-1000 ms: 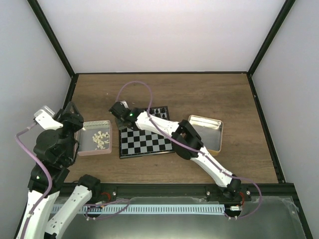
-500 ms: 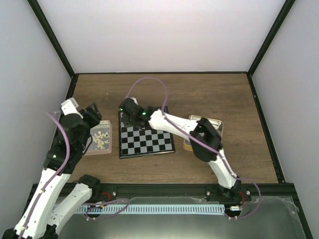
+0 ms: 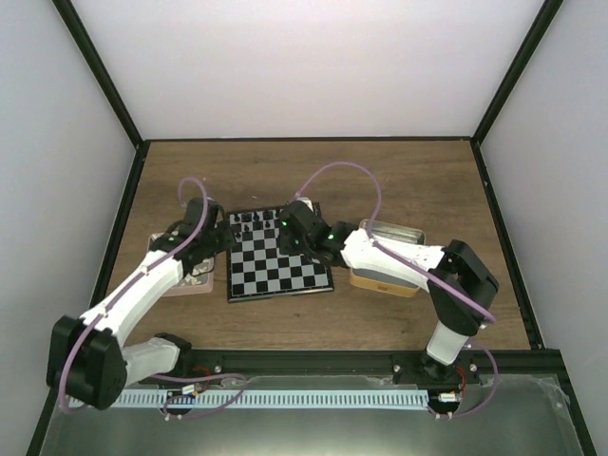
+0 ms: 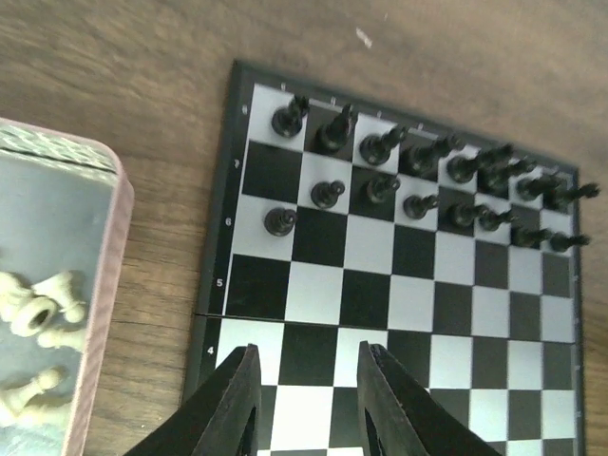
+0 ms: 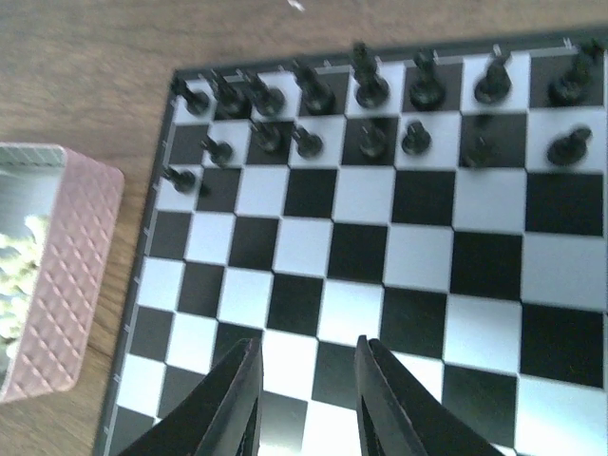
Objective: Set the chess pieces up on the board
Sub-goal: Move the chess piece to the chessboard.
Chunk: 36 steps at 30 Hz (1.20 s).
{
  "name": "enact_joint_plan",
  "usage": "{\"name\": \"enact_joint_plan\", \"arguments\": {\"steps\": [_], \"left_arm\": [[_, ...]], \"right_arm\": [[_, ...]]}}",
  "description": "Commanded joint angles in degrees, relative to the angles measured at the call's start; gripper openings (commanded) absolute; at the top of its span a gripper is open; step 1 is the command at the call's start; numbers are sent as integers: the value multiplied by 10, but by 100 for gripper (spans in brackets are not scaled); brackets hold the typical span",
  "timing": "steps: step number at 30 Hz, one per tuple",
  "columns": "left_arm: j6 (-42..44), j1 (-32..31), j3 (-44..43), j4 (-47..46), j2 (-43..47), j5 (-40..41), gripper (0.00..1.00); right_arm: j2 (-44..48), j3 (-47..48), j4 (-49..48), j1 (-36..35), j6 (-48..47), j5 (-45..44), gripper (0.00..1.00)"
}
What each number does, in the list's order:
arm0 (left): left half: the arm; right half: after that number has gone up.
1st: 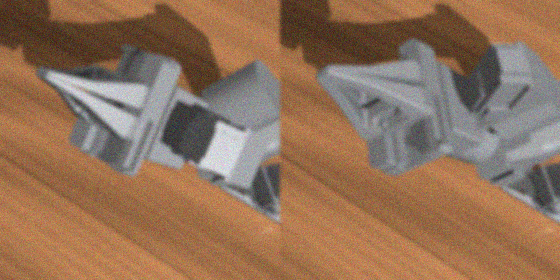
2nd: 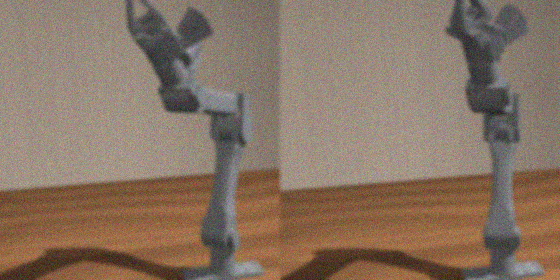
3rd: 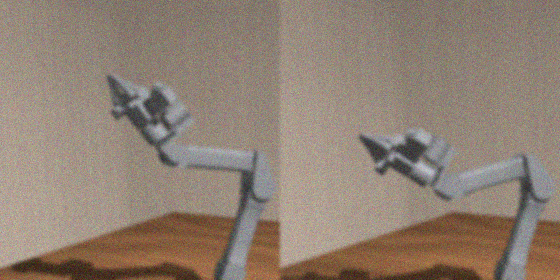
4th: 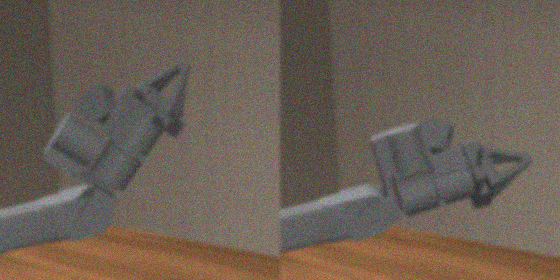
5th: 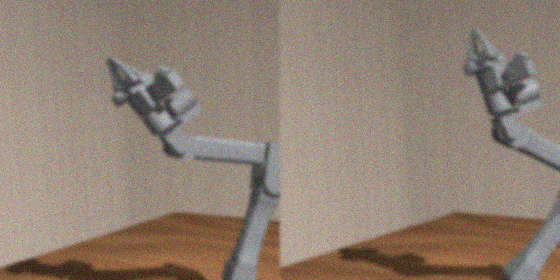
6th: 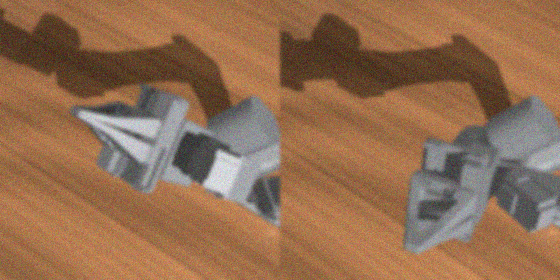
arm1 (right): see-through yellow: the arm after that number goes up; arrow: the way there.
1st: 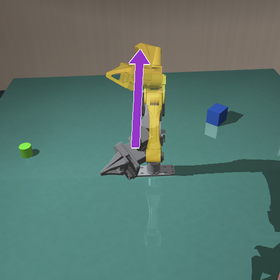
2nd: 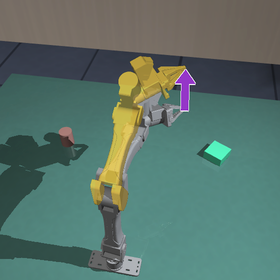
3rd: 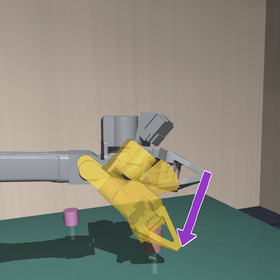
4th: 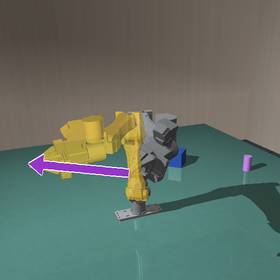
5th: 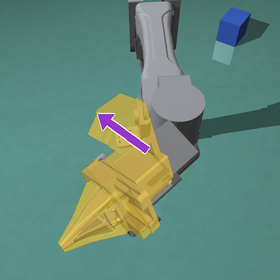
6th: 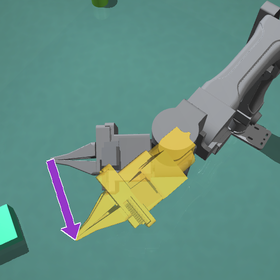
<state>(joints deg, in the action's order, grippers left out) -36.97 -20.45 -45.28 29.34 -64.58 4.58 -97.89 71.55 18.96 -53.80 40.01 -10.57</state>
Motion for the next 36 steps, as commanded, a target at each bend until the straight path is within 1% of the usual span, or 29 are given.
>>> {"name": "enact_joint_plan", "arguments": {"steps": [1,2,4,13,18,25,30,33,36], "left_arm": [[8,2,-14,-33,-66,-45,33],[9,1,-21,-33,-88,-46,36],[12,2,-38,-29,-128,-37,37],[18,2,-87,-40,-237,2,36],[28,2,-114,-37,-284,12,26],[28,1,-132,-30,-323,33,24],[30,2,-138,-30,-343,37,19],[29,1,-138,-29,-348,55,14],[30,2,-140,-33,-353,59,14]], "right_arm": [[37,-35,-16,3,23,-5,28],[42,-44,-17,4,25,-6,27],[55,-58,-20,6,28,-9,27],[86,-98,-27,9,27,-14,27],[92,-103,-27,11,22,-21,27],[100,-107,-29,13,17,-32,26],[99,-107,-25,15,19,-39,26],[99,-107,-23,15,20,-41,26],[100,-109,-22,15,21,-42,26]]}}
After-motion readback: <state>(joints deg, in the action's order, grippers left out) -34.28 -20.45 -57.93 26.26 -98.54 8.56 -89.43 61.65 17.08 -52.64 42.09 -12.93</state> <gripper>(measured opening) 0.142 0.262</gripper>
